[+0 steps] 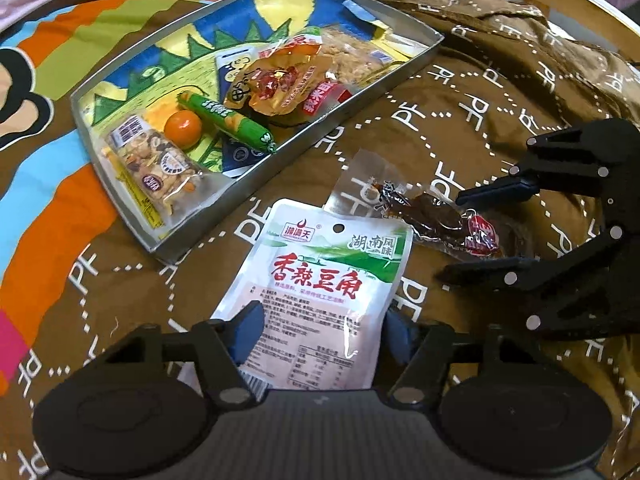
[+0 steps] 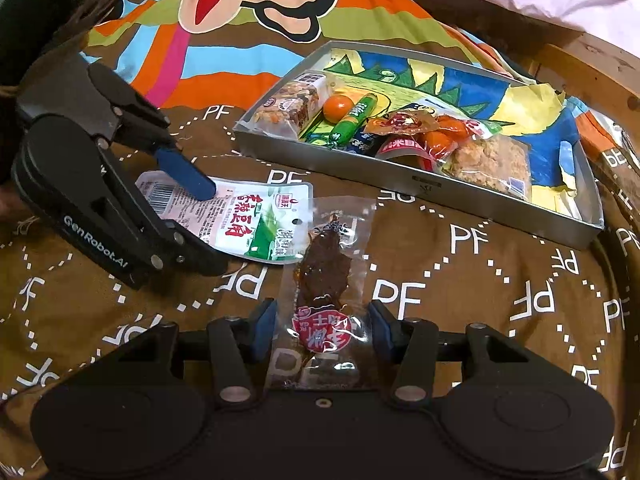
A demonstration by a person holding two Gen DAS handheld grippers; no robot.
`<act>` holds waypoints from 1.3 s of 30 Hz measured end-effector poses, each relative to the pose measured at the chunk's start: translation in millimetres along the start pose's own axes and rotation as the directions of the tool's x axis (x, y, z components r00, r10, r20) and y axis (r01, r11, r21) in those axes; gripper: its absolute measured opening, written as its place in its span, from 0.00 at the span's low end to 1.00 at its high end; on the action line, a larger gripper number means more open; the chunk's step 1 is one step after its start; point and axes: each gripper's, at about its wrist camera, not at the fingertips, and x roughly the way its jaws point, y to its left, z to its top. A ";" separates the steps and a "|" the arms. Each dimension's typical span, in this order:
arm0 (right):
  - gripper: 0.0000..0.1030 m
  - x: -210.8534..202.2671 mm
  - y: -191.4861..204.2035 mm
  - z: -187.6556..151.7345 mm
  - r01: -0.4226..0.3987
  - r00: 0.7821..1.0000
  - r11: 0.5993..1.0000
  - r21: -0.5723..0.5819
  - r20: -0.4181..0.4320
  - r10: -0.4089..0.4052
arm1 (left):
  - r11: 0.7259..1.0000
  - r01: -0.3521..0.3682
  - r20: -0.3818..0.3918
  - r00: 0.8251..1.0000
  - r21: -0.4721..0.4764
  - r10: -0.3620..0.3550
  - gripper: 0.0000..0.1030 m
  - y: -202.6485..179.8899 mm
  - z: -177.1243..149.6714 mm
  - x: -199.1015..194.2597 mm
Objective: Organize snacks
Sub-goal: 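Lift and carry the bean packet and dried-meat packet toward the tray with both tools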
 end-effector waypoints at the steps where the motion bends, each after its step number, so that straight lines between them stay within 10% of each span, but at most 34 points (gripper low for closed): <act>1: 0.50 0.0 0.0 -0.3 0.000 1.000 1.000 0.001 0.000 0.000 | 1.000 -0.014 -0.002 1.000 -0.006 0.014 0.63 -2.5 -0.4 -1.0; 17: 0.52 -2.3 -3.2 -5.6 -0.007 1.000 1.000 0.018 0.008 0.007 | 0.986 -0.153 0.039 0.988 0.072 0.151 1.00 14.5 -2.1 12.0; 31: 0.58 2.2 -3.6 -6.2 -0.024 1.000 0.999 0.038 0.014 0.023 | 0.998 -0.031 0.042 0.999 0.051 0.029 1.00 40.3 -3.0 31.3; 39: 0.50 1.2 -2.3 -3.2 -0.005 1.000 1.000 0.027 -0.005 0.005 | 0.997 -0.083 -0.017 0.996 -0.005 0.083 0.94 29.2 1.9 25.5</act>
